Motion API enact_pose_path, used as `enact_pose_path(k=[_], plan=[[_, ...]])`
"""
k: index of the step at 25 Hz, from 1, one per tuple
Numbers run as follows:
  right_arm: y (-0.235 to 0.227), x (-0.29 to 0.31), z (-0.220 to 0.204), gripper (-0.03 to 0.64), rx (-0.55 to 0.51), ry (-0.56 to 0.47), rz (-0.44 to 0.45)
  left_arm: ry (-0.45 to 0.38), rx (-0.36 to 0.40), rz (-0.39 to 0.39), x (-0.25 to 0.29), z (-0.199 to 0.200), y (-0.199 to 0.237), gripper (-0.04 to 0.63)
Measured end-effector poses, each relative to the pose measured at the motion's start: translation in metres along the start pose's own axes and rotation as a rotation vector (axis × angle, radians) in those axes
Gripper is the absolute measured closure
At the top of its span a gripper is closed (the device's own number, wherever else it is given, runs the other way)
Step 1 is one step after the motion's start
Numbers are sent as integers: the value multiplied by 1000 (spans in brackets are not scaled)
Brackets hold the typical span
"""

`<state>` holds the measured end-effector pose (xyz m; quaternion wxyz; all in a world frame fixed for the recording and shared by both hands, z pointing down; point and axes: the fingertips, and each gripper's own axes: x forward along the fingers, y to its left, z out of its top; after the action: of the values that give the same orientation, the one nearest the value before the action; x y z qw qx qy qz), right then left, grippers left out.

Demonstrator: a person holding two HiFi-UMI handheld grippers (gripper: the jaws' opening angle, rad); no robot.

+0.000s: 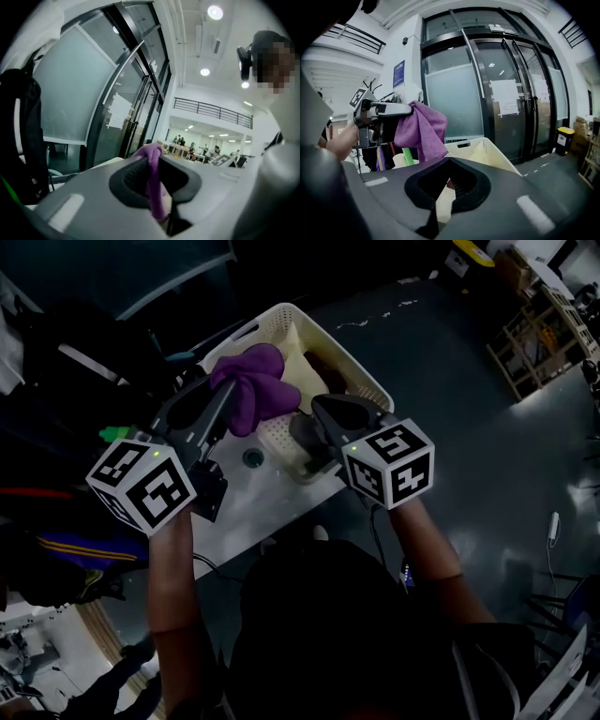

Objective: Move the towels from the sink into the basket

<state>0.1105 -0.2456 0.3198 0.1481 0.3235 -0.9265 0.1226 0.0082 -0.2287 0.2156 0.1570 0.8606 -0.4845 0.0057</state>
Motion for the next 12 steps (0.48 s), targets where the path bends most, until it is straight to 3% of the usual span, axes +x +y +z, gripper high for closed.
enact_pose_path(k=[6,12], plan=[[-20,-13,-5,618,18,0,-51,6,-9,-58,30,-8,-10,543],[-30,-19,-10,618,35,10,-85,73,-52,-100,57,-46,-13,543]])
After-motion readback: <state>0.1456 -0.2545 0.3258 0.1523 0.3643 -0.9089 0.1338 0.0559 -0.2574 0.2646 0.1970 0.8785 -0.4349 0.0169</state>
